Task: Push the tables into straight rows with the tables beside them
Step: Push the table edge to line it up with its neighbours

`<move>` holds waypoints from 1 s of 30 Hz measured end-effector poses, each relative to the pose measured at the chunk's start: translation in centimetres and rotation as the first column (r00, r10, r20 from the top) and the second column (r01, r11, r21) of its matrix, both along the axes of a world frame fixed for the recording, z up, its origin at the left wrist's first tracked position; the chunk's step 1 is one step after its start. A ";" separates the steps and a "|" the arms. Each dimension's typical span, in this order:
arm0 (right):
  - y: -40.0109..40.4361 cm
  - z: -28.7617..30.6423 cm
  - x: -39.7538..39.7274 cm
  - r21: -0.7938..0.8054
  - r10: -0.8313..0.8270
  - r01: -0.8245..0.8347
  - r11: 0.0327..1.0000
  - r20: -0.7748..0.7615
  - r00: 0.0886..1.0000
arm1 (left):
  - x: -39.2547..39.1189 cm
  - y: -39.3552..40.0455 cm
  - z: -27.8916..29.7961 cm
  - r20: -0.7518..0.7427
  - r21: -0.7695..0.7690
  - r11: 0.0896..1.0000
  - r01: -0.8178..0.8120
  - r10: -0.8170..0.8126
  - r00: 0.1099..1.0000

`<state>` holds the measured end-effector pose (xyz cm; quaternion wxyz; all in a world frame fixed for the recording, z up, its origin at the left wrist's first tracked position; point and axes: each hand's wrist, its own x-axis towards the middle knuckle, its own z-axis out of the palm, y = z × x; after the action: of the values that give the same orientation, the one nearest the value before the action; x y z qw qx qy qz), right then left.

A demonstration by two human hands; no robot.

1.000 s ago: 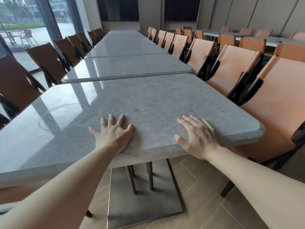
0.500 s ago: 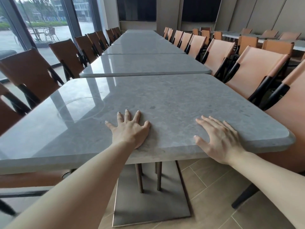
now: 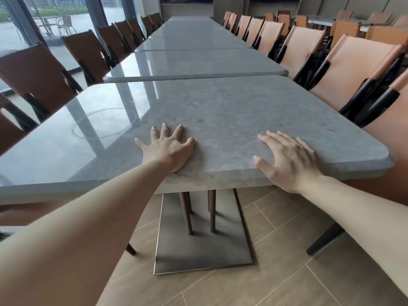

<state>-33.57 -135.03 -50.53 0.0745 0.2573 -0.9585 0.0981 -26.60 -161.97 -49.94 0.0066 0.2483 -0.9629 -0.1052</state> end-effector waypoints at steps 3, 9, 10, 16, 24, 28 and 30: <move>0.0 0.0 0.0 -0.002 0.002 -0.002 1.000 0.001 1.000 | -0.3 -0.3 -0.1 -0.002 0.001 1.000 0.004 -0.004 1.000; 0.0 0.1 0.1 0.002 -0.002 0.002 1.000 0.030 1.000 | 1.7 -0.2 1.0 -0.274 0.200 0.975 0.094 -0.037 0.961; 0.0 0.2 0.1 0.001 -0.002 0.002 1.000 0.037 0.999 | 2.9 -0.8 1.1 -0.286 0.185 0.970 0.159 -0.102 0.953; 0.2 0.3 -0.2 0.040 -0.010 0.007 0.999 0.072 0.997 | 10.7 -7.9 -0.2 0.059 -0.148 0.906 0.396 -0.392 0.918; 0.1 0.2 -0.3 0.031 -0.003 0.001 1.000 0.051 0.999 | 10.7 -8.3 -1.0 0.069 -0.355 0.859 0.369 -0.369 0.927; 0.1 0.2 -0.3 0.011 0.001 -0.001 1.000 0.018 1.000 | 10.6 -8.6 -1.1 0.033 -0.335 0.863 0.378 -0.390 0.920; 0.2 0.1 -0.4 0.012 -0.003 0.003 1.000 0.003 1.000 | 10.4 -8.6 -1.2 0.035 -0.342 0.861 0.377 -0.389 0.921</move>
<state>-33.99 -134.83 -50.40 0.0714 0.2563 -0.9595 0.0926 -16.17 -170.59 -51.10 0.0457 0.0454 -0.9961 0.0602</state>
